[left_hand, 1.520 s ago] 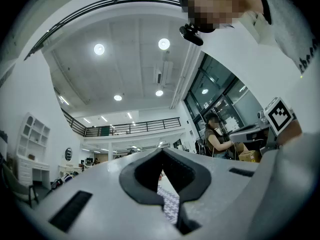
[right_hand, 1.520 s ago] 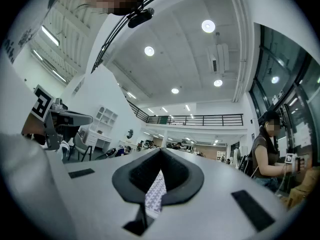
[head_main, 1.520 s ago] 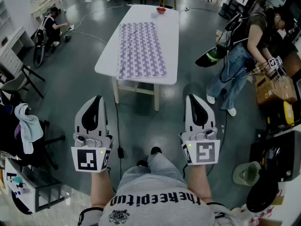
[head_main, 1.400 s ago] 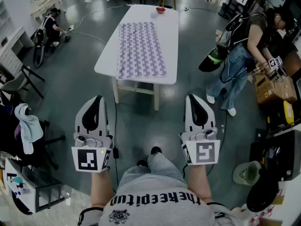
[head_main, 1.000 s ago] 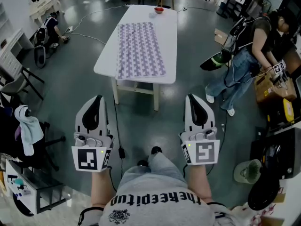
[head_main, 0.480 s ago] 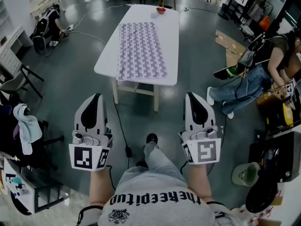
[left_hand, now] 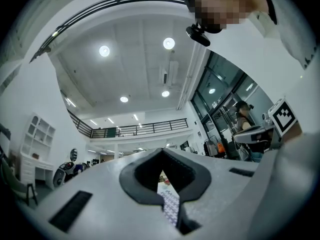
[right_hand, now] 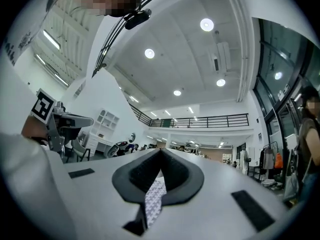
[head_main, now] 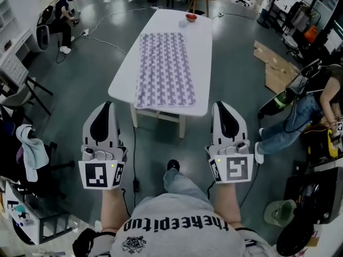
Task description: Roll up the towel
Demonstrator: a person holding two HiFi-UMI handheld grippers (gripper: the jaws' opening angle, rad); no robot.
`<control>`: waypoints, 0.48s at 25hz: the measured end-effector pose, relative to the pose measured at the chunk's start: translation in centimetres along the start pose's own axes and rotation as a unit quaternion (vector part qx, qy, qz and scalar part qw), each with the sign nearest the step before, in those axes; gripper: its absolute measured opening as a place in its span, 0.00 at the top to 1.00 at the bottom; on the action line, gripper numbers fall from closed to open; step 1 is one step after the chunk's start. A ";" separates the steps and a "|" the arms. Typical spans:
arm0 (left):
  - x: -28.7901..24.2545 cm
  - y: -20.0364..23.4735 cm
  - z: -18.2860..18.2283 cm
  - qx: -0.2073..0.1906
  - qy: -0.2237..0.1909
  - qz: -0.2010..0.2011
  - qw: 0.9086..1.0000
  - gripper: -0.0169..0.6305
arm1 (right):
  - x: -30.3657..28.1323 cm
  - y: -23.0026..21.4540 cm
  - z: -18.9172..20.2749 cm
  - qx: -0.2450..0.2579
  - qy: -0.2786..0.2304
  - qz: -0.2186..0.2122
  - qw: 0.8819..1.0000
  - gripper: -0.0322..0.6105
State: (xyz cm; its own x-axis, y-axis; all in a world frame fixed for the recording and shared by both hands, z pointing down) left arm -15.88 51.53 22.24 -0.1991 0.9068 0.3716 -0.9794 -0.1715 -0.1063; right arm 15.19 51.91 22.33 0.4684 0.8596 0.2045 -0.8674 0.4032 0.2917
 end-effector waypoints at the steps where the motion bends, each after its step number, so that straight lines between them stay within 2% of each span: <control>1: -1.2 -0.1 0.3 -0.001 -0.002 -0.002 1.000 0.97 | -1.1 -0.8 0.3 0.002 -0.001 -0.003 1.000 0.95; 12: -11.7 -1.4 2.9 -0.025 -0.018 -0.022 0.999 0.97 | -10.7 -8.3 3.1 0.007 -0.015 -0.036 0.999 0.95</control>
State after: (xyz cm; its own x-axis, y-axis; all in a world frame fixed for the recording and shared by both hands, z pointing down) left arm -12.26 40.07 20.75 -0.1574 0.8987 0.4094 -0.9846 -0.1109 -0.1352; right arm 17.87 38.42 20.60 0.5354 0.8179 0.2107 -0.8283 0.4595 0.3207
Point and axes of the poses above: the fingertips, and each gripper's own axes: x backward along the fingers, y to its left, z out of its underside, the point moved 9 cm from there along x, backward along the fingers, and after that the axes turned 9 degrees about -z, right-handed, at the moved point
